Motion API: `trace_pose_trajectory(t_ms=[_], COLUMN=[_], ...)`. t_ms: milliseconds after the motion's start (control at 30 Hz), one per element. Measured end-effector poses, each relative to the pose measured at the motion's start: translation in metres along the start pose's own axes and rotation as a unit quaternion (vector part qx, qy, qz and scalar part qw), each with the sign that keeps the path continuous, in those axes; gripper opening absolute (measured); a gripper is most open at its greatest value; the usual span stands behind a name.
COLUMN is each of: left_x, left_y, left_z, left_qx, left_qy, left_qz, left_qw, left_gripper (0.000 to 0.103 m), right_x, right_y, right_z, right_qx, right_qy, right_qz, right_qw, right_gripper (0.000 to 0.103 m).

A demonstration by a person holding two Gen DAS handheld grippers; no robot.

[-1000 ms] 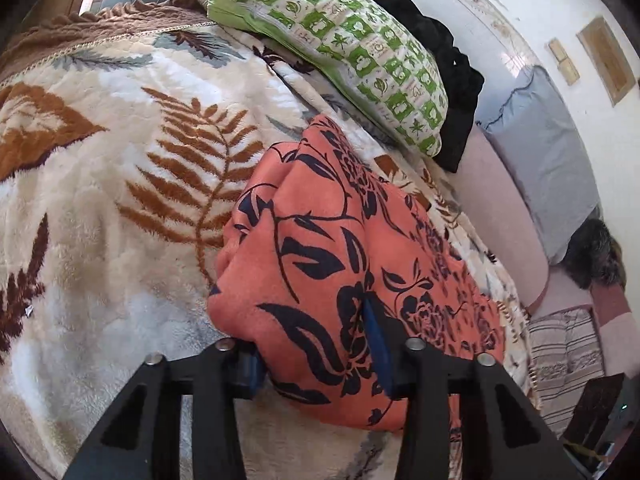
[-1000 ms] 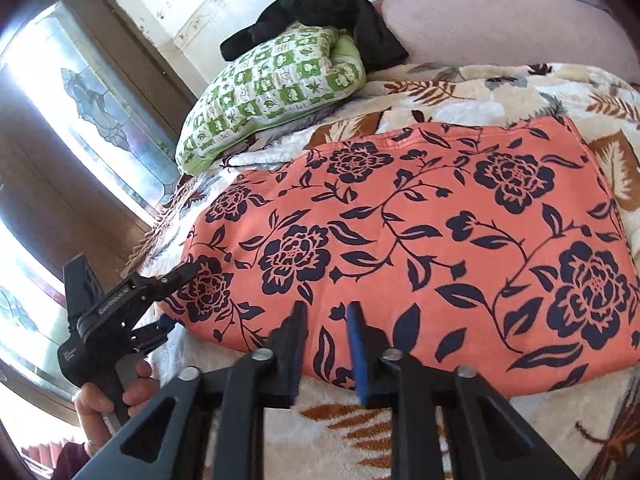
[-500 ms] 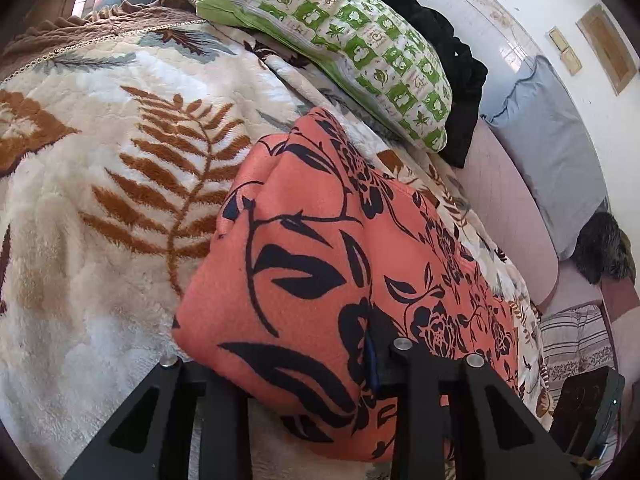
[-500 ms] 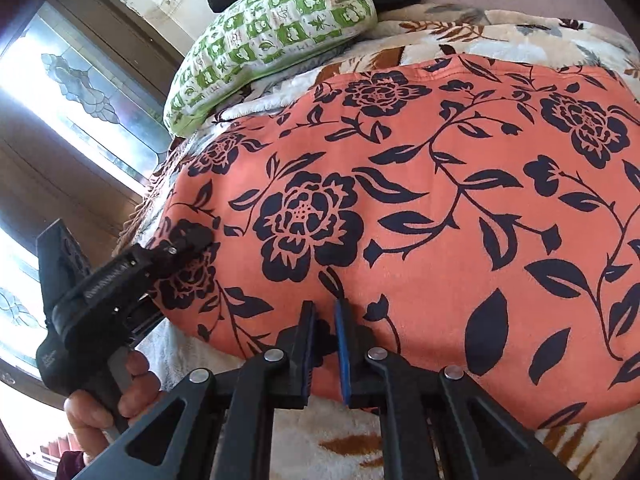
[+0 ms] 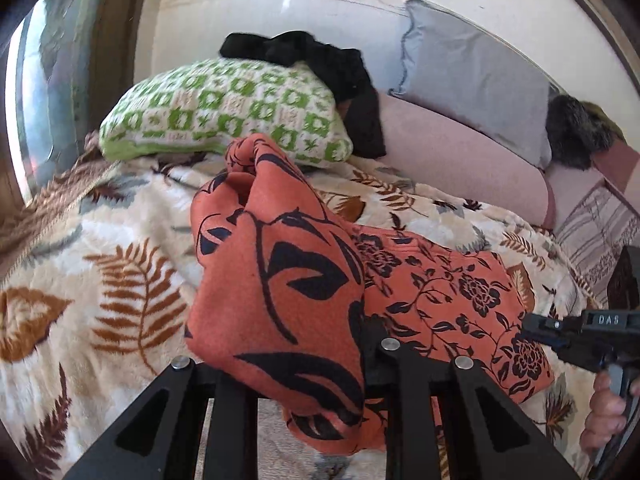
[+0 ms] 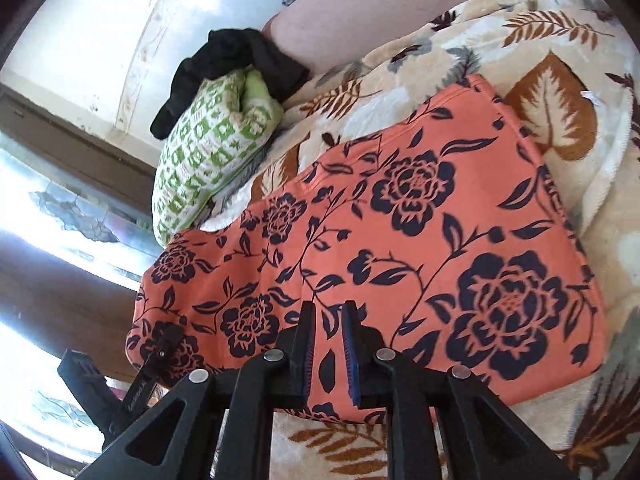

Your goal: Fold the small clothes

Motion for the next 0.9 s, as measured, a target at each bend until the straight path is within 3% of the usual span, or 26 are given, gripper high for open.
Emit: trace_pose_trajectory(t_ms=[133, 300, 433, 500, 533, 567, 600, 767, 900], left_x=[0.018, 0.008, -0.033, -0.049, -0.046, -0.042, -0.040, -0.035, -0.030], left_y=[0.007, -0.009, -0.052, -0.072, -0.074, -0.075, -0.077, -0.078, -0.087], left_z=[-0.058, -0.137, -0.177, -0.183, -0.186, -0.188, -0.187, -0.180, -0.183], left_qx=[-0.071, -0.147, -0.200, -0.218, -0.229, -0.243, -0.250, -0.251, -0.283], left_qy=[-0.018, -0.041, -0.042, -0.029, -0.024, -0.022, -0.023, -0.041, -0.033], left_qz=[-0.019, -0.003, 0.071, 0.093, 0.073, 0.058, 0.050, 0.032, -0.016], left_qw=[0.9971, 0.9883, 0.9764, 0.9710, 0.9704, 0.9681, 0.9666, 0.9665, 0.9586], left_gripper=[0.023, 0.023, 0.023, 0.023, 0.023, 0.023, 0.023, 0.023, 0.024], right_x=[0.035, 0.065, 0.066, 0.060, 0.056, 0.051, 0.047, 0.014, -0.018], right_y=[0.018, 0.030, 0.035, 0.039, 0.040, 0.042, 0.044, 0.054, 0.062], right_z=[-0.016, -0.038, -0.050, -0.060, -0.064, -0.069, -0.072, -0.069, -0.057], right_qx=[-0.021, -0.056, -0.094, -0.118, -0.128, -0.138, -0.146, -0.153, -0.113], right_qy=[0.002, 0.032, 0.099, 0.109, 0.111, 0.115, 0.125, 0.162, 0.132], right_qz=[-0.041, -0.064, -0.053, -0.046, -0.043, -0.042, -0.041, -0.014, 0.019], right_qw=[0.999, 0.996, 0.989, 0.986, 0.985, 0.983, 0.981, 0.975, 0.985], right_gripper=[0.016, 0.016, 0.019, 0.035, 0.043, 0.064, 0.068, 0.068, 0.068])
Point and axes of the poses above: each gripper's, at about its wrist camera, not at the fingertips, and x roughly against the way its jaws point, z to its left, y to its top, the point moved 7 cm from there along -x, roughly the way its jaws point, and after that the axes turned 14 degrees about y, right-handed, at the moved point
